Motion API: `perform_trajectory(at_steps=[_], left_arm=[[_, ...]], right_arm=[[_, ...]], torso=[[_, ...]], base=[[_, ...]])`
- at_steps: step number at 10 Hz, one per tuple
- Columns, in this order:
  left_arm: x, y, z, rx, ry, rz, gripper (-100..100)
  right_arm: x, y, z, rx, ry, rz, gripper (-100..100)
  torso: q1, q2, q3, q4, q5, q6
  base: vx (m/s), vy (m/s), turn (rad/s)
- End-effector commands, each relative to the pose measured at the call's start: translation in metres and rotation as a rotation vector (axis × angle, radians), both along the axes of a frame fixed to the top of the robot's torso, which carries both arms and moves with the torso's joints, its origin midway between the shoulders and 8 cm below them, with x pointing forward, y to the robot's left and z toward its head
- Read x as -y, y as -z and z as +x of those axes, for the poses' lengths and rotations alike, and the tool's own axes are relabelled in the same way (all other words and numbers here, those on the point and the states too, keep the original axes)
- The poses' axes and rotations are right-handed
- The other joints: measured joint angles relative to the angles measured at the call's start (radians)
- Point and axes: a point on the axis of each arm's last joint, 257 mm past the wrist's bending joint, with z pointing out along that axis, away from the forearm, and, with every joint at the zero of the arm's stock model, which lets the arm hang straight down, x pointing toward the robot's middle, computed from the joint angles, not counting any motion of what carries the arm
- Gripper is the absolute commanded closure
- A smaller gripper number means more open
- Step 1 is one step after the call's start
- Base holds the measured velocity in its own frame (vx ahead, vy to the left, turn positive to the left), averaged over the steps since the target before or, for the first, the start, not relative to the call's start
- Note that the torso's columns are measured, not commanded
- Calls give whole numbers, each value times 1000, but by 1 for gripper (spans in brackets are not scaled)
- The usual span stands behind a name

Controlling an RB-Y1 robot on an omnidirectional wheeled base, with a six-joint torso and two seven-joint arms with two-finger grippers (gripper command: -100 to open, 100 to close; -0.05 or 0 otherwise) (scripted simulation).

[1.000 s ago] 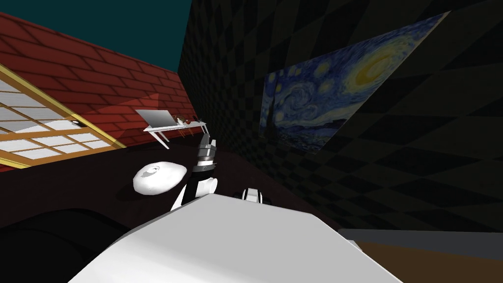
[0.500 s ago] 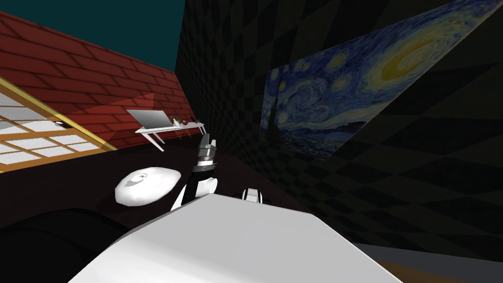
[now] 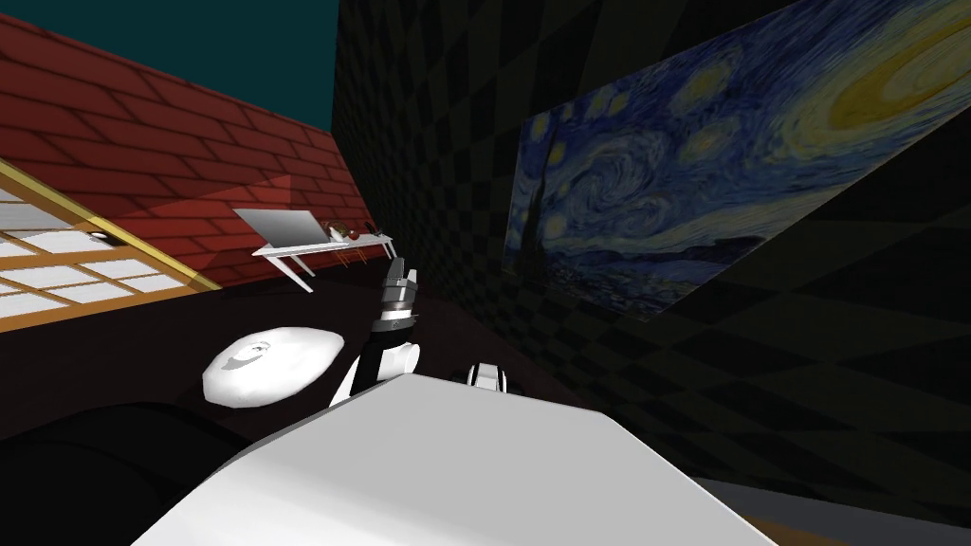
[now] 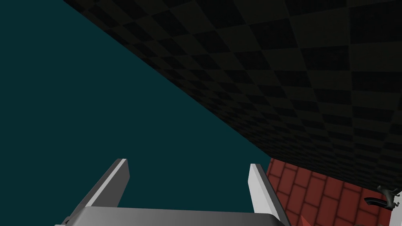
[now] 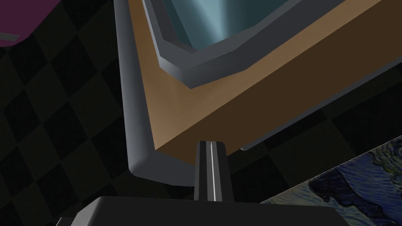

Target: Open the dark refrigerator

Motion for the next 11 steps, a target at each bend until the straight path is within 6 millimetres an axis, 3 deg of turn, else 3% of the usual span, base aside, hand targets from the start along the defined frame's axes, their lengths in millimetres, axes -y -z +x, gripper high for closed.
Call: perform_trajectory(at_steps=[1,8,11], left_arm=[[0,0,0,0,0,0,0],[0,0,0,0,0,0,0],[0,0,0,0,0,0,0]], right_arm=[[7,-14,-26,12,68,-29,-100],[19,-18,-76,69,188,-26,-100],[19,-18,-76,69,188,-26,-100]], torso=[[1,-4,-1,-1,-1,1],[-8,-13,-12,-7,-1,-7],[-6,-4,-4,-3,-2,-4]], base=[[98,10,-17],[143,9,-3],[51,5,13]])
